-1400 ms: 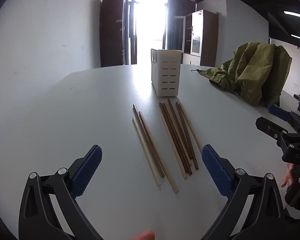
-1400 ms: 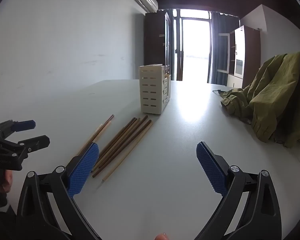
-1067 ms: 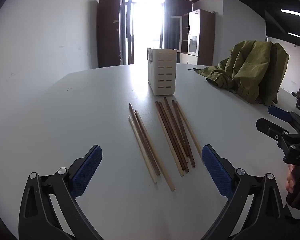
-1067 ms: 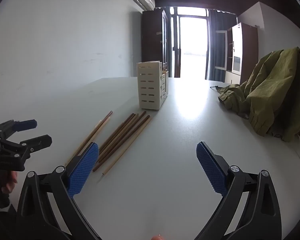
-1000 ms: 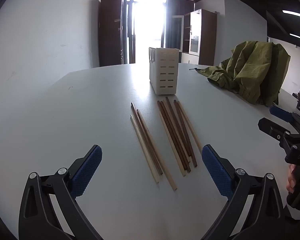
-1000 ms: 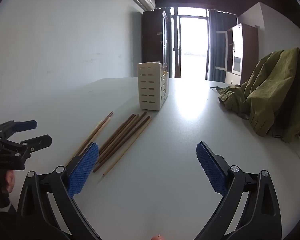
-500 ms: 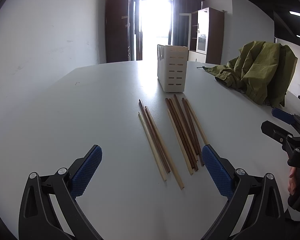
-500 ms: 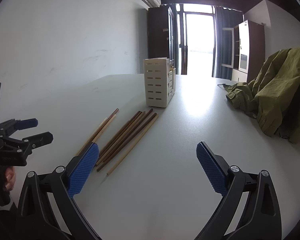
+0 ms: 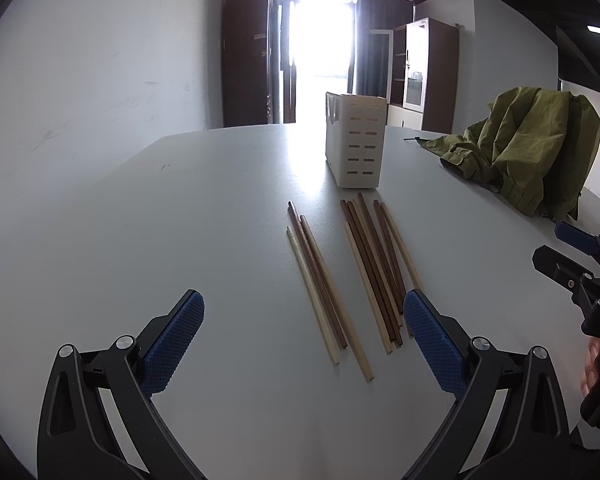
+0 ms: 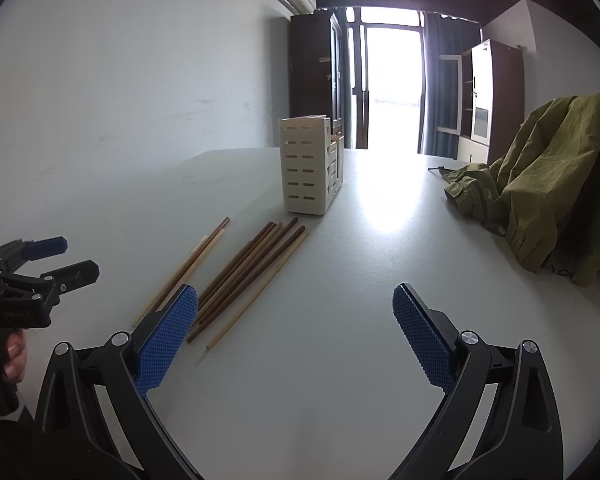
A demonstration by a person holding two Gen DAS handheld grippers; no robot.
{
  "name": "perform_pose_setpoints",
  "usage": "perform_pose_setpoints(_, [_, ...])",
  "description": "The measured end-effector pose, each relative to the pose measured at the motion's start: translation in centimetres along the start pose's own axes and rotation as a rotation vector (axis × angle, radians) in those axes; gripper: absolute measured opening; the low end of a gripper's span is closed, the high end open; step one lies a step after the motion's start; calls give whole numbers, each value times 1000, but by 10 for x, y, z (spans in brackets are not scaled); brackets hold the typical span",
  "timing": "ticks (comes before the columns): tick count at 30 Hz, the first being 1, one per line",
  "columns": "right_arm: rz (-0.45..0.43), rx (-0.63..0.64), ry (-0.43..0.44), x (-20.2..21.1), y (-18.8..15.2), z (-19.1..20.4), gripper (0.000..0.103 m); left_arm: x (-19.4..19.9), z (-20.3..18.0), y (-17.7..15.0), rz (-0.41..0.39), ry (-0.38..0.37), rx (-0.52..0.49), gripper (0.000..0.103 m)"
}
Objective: Organize utensils
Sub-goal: 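Move both grippers forward toward the pile of wooden chopsticks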
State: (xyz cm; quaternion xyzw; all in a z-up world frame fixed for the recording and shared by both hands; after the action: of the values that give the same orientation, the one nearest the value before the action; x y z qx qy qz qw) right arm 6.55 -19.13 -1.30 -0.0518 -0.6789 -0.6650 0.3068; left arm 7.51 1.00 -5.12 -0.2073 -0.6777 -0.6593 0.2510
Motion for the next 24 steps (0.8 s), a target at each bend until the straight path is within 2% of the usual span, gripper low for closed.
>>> perform_pose_setpoints(24, [31, 22, -6, -5, -4, 7, 99, 0, 5, -6, -2, 46, -41, 97])
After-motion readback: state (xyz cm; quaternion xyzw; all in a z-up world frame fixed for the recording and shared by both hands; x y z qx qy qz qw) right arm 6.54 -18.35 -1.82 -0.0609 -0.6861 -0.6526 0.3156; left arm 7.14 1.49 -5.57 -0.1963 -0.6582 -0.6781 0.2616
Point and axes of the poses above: each gripper's, at about its wrist camera, not at the fingertips, and x roughly against the way its jaws point, z to its left, y to its top, the point moved 9 cm from there along -x, roughly the way its jaws point, and after that the axes turned 5 degrees about z, right-handed, at the moved point
